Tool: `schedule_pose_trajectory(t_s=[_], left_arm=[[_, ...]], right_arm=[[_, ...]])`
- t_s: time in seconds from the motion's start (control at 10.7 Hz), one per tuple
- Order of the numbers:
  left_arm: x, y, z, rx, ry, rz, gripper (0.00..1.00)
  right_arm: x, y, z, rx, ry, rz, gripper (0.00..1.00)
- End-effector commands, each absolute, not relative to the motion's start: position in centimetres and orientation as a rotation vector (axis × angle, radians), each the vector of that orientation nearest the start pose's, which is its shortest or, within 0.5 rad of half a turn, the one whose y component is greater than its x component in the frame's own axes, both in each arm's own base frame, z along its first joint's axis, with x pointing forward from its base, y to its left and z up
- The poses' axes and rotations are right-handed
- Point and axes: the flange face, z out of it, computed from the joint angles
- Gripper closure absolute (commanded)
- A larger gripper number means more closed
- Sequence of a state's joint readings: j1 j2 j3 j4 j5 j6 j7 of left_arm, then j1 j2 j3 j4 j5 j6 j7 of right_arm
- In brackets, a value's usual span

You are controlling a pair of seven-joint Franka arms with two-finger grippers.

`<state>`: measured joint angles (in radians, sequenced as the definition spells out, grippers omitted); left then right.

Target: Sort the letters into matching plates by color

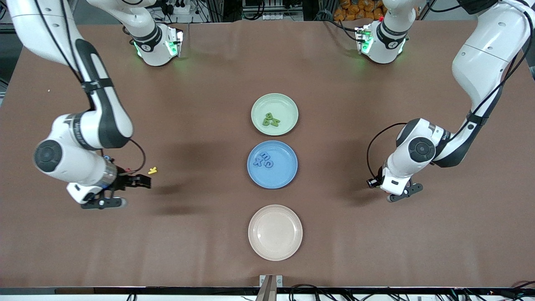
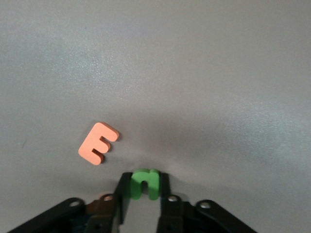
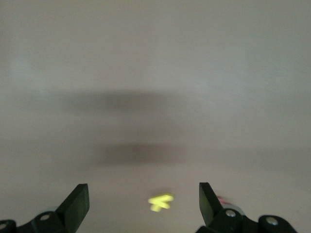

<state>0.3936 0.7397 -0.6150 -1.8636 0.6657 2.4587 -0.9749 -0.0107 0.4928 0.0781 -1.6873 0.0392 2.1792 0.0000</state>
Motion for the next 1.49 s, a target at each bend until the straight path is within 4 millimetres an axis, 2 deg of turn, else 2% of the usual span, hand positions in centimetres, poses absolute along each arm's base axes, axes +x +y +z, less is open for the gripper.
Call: schedule_pose_trajectory(t_s=[0.0,0.19,0.37,0.47,0.65,0.84,0.93,1.21,1.4], left_arm=[[62.4,-12.1,17.8,-3.102,-0.595,-0.11,1.0],[62.3,-13.0,18.2,-3.106,-0.577,-0.121,1.0],[62.0,-15.6,19.0,-3.111,-0.608,-0.135,1.0],[61.7,-17.2,19.4,-3.122,-0.611,-0.138,1.0],[61.3,-19.8,20.2,-3.146,-0.595,-0.148,1.0],[60.1,-23.6,21.1,-3.174,-0.57,-0.146,1.0],[59.3,-25.7,21.8,-3.183,-0.573,-0.147,1.0],[57.2,-30.3,23.5,-3.217,-0.518,-0.156,1.0],[55.1,-33.6,25.0,-3.224,-0.495,-0.107,1.0]], right_arm=[[63.6,-3.7,31.2,-3.158,-0.061,0.046,0.0],[62.1,-8.0,31.1,-3.162,0.05,0.067,0.0],[59.8,-11.8,30.1,-3.163,0.184,0.05,0.0],[58.8,-13.3,28.9,-3.168,0.231,0.027,0.0],[57.1,-14.8,26.9,-3.166,0.338,-0.011,0.0],[55.9,-15.0,25.0,-3.15,0.445,-0.038,0.0],[55.4,-15.2,24.1,-3.148,0.46,-0.055,0.0],[53.8,-15.3,22.0,-3.141,0.486,-0.087,0.0],[52.8,-15.4,21.0,-3.138,0.497,-0.082,0.0]])
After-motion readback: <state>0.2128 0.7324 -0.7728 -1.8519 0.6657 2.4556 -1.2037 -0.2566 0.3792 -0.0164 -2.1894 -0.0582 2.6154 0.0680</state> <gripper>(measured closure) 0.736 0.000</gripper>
